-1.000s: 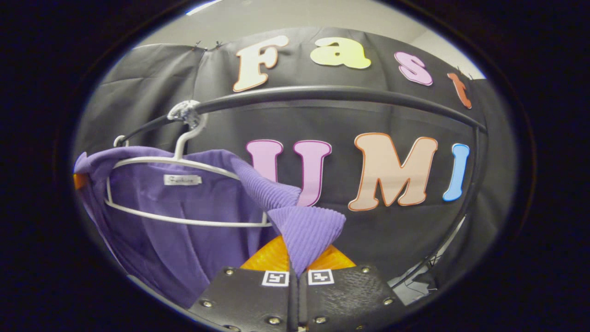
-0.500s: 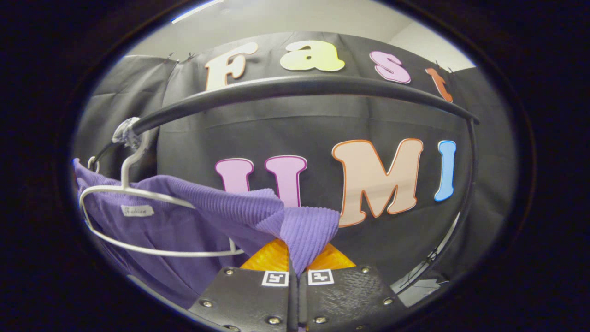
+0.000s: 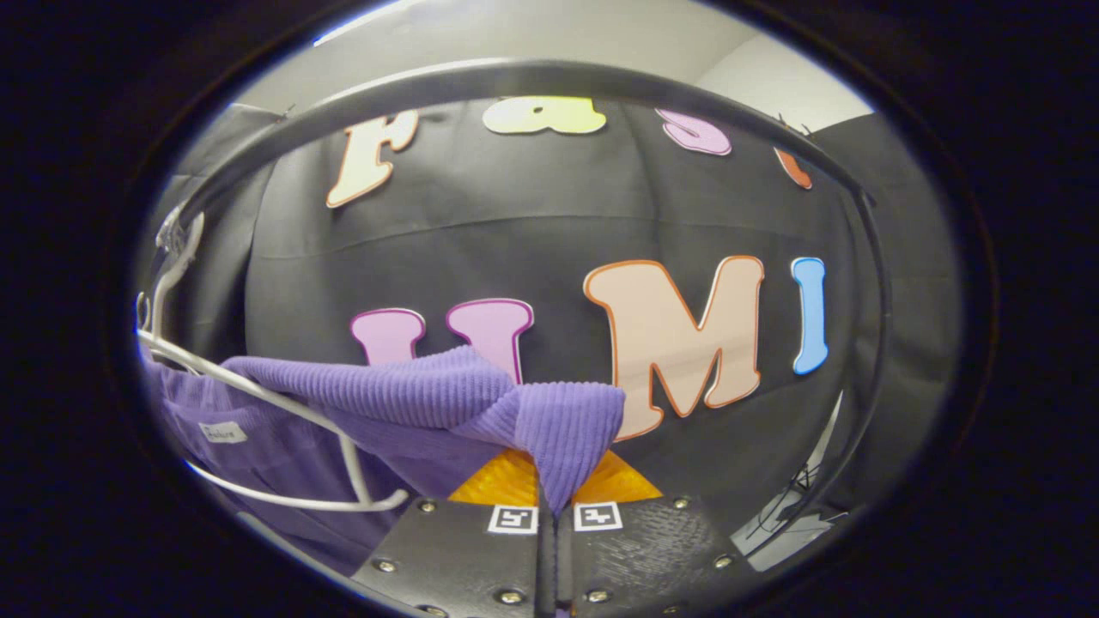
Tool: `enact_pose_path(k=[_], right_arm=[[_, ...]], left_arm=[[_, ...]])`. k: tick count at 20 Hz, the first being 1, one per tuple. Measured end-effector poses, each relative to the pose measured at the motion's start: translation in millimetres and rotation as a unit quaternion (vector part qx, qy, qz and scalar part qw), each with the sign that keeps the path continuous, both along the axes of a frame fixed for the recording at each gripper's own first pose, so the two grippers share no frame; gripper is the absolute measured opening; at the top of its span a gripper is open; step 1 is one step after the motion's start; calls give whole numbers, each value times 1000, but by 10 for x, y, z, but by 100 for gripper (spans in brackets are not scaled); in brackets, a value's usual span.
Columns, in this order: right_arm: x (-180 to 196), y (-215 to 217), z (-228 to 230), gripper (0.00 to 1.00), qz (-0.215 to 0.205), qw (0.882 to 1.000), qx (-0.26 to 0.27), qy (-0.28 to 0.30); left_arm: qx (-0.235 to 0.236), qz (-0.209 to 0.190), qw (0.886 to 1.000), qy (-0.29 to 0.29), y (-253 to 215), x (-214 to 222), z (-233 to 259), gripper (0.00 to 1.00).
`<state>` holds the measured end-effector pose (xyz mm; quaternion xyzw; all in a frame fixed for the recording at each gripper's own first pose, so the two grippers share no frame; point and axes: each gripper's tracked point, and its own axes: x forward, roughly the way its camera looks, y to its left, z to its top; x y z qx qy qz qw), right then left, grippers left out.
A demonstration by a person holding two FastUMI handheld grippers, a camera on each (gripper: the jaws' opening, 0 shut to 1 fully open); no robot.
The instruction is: Grasp the clothes on the hanger with both hands and then place them into the laundry hamper below.
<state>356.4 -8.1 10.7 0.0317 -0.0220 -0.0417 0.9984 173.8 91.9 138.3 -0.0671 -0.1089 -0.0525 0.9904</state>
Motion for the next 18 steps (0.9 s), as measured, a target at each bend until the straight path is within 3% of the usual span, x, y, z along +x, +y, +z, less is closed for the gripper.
enact_pose_path(k=[3,7,11,14,18], right_arm=[[78,35,-277,1,14,999,16,25],[167,124,-744,1,27,997,-5,71],[90,221,-1153,2,40,992,22,117],[-83,362,-1462,1,64,987,17,149],[-466,513,-1625,1,90,983,-12,160]], left_arm=[[-18,-1,1000,16,78,102,-188,1],[-33,-12,998,51,82,183,-555,0],[-88,-10,993,72,137,157,-929,0],[-106,10,989,105,215,102,-1196,0],[-85,37,988,123,312,-169,-1370,0]])
